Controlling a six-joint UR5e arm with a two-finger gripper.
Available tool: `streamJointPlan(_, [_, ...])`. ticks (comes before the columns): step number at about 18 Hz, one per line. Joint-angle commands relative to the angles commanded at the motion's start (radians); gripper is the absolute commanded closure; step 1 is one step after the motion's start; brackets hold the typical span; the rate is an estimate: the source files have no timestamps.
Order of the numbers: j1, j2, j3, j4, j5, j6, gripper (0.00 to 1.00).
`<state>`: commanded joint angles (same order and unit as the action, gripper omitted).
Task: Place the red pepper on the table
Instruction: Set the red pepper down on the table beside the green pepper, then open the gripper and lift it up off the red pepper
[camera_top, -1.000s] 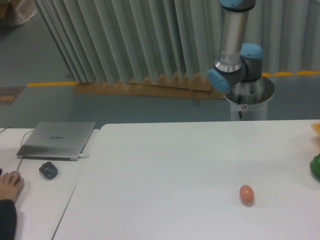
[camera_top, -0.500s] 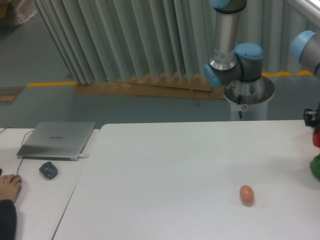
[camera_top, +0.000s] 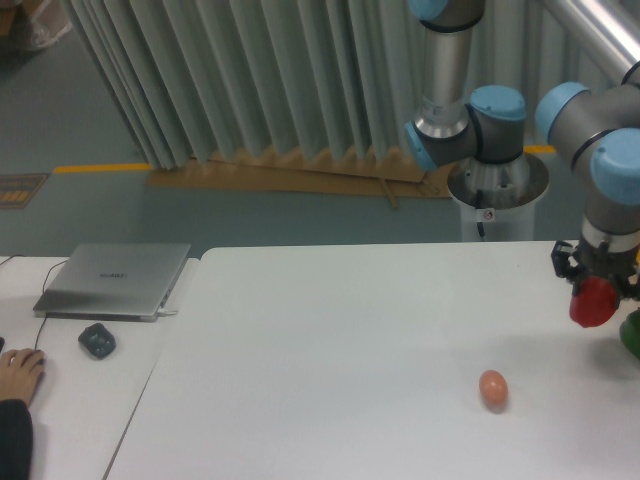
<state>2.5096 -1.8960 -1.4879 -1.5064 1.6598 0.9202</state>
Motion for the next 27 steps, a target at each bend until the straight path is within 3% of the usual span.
streamJointPlan(4, [-0.023, -0.006, -0.005, 0.002, 0.006, 0.083, 0.52])
streamJointPlan(11, [-0.041, -0.018, -0.014, 0.02, 0.003, 0.003, 0.49])
streamJointPlan(12, [-0.046, -0.018, -0.014, 0.021, 0.003, 0.0, 0.47])
streamJointPlan(13, [-0.046, -0.017, -0.014, 0.026, 0.003, 0.0, 0.38])
streamJointPlan(16, [-0.049, -0.02, -0.02, 0.057, 0.001, -0.017, 0.35])
streamJointPlan(19, [-0.069, -0.041, -0.028, 0.1, 0.008, -0.07, 0.34])
streamJointPlan(22, [-0.071, -0.043, -0.038, 0.107, 0.008, -0.07, 0.34])
streamJointPlan(23, [-0.071, -0.038, -0.035, 0.106, 0.006, -0.07, 0.22])
streamJointPlan(24, [-0.069, -0.037, -0.038, 0.106, 0.006, -0.067, 0.15])
streamJointPlan(27, [-0.071, -0.04, -0.044, 0.106, 0.008, -0.07, 0.15])
